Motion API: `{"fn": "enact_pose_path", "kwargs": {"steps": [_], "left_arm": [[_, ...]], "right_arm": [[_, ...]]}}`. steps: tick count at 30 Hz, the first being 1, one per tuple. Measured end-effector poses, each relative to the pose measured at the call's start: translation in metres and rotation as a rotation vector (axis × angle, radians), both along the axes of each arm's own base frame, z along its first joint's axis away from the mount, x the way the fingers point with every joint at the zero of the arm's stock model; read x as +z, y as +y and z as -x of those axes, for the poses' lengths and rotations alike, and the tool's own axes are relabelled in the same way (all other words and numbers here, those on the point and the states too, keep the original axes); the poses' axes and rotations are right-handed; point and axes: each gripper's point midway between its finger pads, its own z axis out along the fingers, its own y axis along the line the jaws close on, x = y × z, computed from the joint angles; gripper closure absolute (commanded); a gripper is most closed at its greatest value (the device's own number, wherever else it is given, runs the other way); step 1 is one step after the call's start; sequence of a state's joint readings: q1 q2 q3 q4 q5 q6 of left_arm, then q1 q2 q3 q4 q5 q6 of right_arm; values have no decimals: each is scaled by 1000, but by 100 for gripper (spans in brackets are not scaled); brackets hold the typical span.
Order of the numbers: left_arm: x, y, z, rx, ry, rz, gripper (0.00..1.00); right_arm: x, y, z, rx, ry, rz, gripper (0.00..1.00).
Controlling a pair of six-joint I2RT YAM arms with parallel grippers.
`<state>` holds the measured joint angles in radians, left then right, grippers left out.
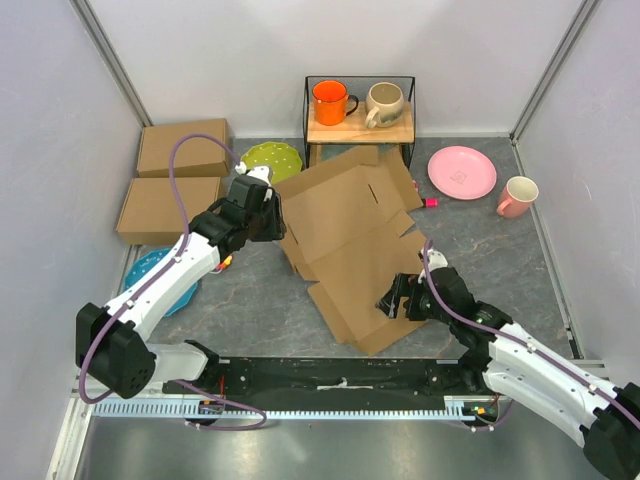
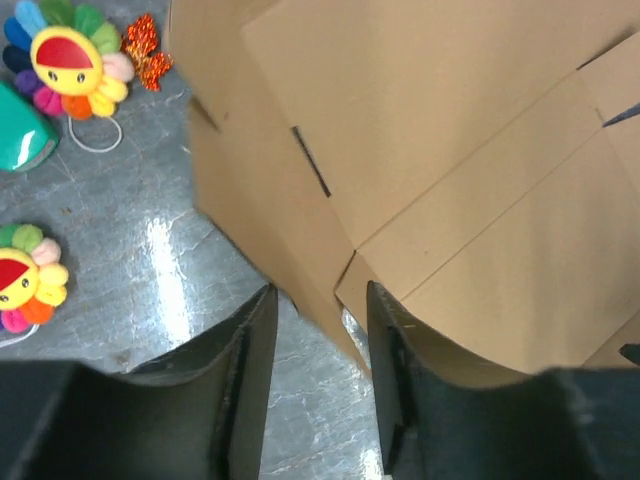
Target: Fold the paper box
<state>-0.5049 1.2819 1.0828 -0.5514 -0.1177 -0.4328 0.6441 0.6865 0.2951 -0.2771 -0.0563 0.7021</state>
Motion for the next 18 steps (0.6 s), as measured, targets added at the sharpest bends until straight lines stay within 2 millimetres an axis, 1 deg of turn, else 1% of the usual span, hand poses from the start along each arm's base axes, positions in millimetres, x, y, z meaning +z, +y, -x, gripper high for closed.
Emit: {"fn": "enact_pose_path", "kwargs": {"steps": [1, 2, 4, 6, 7, 10, 11, 13, 14, 16, 18], "left_arm": [[-2, 1, 1, 1, 8, -7, 41], [-4, 4, 1, 6, 17, -14, 35], [-6, 7, 2, 15, 22, -20, 28], [-10, 12, 2, 30, 27, -28, 26], [-12, 15, 3, 44, 32, -34, 26], [-15, 28, 5, 96, 35, -51, 26], [-14, 31, 8, 109, 34, -46, 27], [-7, 32, 13, 124, 9, -8, 29], [-2, 30, 17, 120, -8, 28, 29], [11, 19, 26, 90, -54, 133, 29], [20, 3, 36, 42, -78, 228, 29]], "right_arm": [[0, 3, 1, 10, 0, -1, 3], [-1, 4, 1, 13, 0, 2, 2], [0, 4, -1, 7, -4, 9, 2], [11, 2, -8, -19, -31, 15, 2], [20, 1, -14, -38, -52, 17, 2], [56, -4, -35, -110, -148, 22, 2], [76, -7, -46, -149, -201, 20, 2], [100, -12, -60, -209, -262, 26, 2], [111, -16, -68, -244, -291, 33, 2], [128, -23, -83, -305, -332, 58, 2], [138, -30, -101, -361, -358, 100, 2]]}}
